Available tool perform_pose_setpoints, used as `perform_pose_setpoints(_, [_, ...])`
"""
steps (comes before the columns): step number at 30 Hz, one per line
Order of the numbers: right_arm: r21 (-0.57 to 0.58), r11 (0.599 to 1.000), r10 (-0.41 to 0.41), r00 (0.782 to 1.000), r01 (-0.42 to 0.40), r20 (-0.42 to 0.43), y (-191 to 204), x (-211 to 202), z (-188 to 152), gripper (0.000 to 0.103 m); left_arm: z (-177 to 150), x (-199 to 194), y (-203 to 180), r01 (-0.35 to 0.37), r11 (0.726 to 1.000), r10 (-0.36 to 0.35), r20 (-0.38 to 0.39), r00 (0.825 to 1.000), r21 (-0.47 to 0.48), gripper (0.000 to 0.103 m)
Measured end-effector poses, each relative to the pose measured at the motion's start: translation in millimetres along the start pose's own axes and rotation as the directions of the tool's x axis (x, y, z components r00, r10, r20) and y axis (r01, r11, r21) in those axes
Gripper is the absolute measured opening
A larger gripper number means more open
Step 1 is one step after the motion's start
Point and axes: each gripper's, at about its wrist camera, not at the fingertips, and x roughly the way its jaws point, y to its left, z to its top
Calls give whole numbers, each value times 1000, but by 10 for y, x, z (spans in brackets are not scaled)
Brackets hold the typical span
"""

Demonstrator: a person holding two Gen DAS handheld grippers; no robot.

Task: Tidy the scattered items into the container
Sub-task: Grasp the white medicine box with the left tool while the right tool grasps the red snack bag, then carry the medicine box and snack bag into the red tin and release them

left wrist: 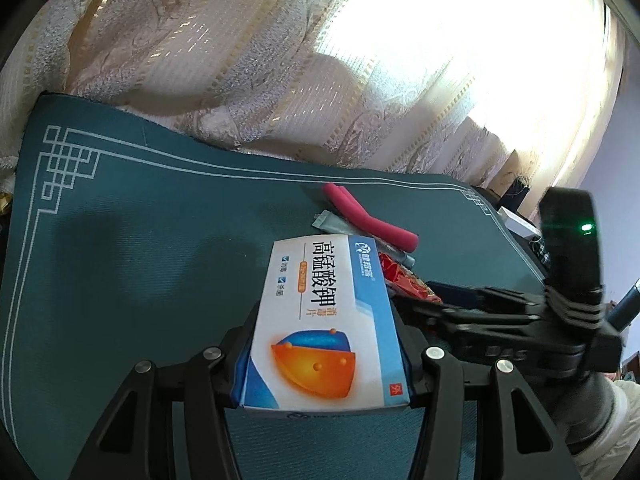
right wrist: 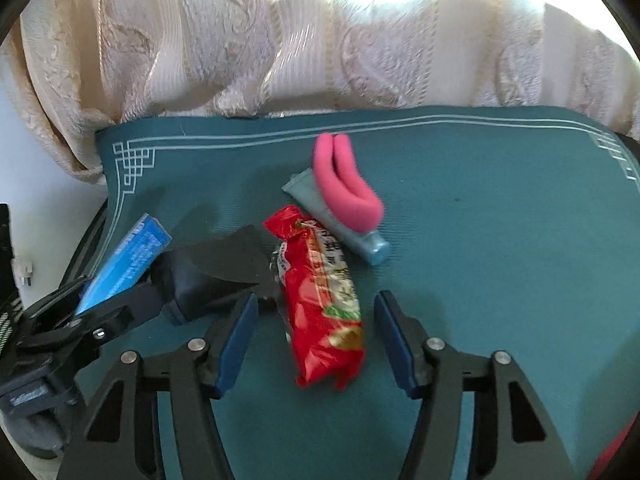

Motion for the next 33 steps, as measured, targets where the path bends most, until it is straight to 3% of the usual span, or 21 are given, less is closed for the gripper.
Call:
perform_pose_setpoints(3, [-8,1000,-9,1000,9,0,-5,15,26,44,-15,9,-13,-3,1000,3,-5,1000,4,56])
perform_pose_setpoints(7, [-11,1000,-29,1000,29,11,-31,-61,-41,33,-31,18,-56,-6,1000,6,-8,1000,14,56])
perform_pose_setpoints(14, [51,999,11,999,-13,41,-150,-492,-346,33,-41,-49,-189,-8,999,8,6,1000,38,56])
perform_pose_setpoints(22, [102,995,-23,988,7,153,-294,-1278,-818,33,-171,-184,-629,34,996,-33,-12,999,85,56])
perform_pose_setpoints(27, [139,988,-104,969,74,224,-489,-1874,-1223,33,-226,-287,-1109,99,986,-98,-16,995,131,56])
perform_pose_setpoints(33, [238,955,-246,922,178,298,-879,-2572,-1685,33,-276,-454,-1783,188,960,-189,-12,982,208,56])
